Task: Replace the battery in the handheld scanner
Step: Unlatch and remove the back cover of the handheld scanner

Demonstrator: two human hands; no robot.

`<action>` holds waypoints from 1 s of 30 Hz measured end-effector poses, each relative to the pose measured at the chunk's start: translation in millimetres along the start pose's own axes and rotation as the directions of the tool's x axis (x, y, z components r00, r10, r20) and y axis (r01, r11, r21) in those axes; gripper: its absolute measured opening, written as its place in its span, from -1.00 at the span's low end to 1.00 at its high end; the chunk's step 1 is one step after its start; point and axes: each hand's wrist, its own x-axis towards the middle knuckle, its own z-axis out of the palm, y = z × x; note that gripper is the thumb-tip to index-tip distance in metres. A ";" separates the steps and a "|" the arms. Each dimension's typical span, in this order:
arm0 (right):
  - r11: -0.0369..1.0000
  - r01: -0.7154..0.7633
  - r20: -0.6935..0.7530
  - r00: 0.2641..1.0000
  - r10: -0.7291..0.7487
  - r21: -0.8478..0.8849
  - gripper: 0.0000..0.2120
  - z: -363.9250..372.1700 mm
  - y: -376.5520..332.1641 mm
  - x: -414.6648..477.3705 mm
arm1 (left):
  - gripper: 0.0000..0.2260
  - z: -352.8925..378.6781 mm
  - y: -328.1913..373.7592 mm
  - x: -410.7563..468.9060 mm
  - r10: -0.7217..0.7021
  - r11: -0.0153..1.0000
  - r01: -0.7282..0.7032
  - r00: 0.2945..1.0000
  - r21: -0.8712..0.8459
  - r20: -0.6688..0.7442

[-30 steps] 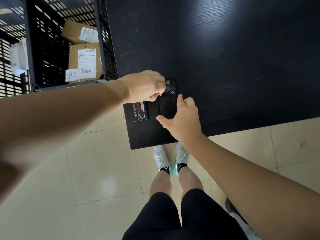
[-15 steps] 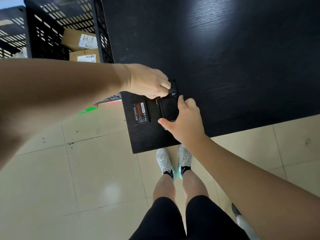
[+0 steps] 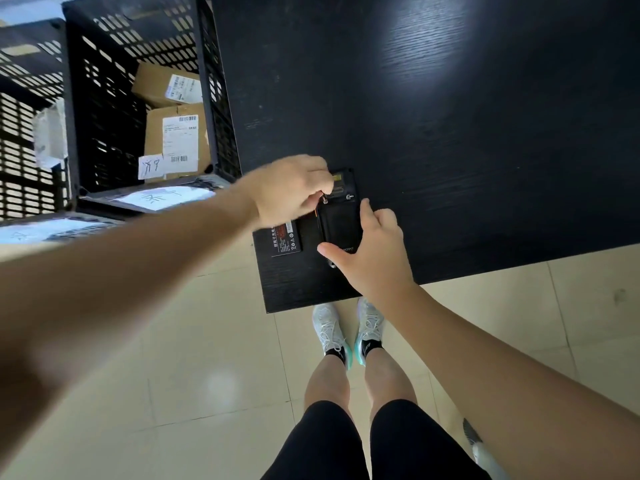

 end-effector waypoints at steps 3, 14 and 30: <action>0.972 -0.052 -0.041 0.997 0.063 0.228 -0.23 -11.7 14.5 7.6 | -0.72 27.8 55.2 -33.4 -0.598 0.772 0.464 0.762 -0.435 -0.248; 0.909 0.415 0.165 0.895 -0.415 0.034 -0.92 -61.4 28.0 78.8 | -0.08 88.4 146.9 5.4 -0.957 0.269 0.791 0.282 -0.549 -0.063; 0.761 0.648 0.385 0.709 -0.590 -0.028 -0.94 -67.6 17.3 106.7 | -0.14 93.5 146.6 3.1 -0.966 0.254 0.820 0.243 -0.514 -0.090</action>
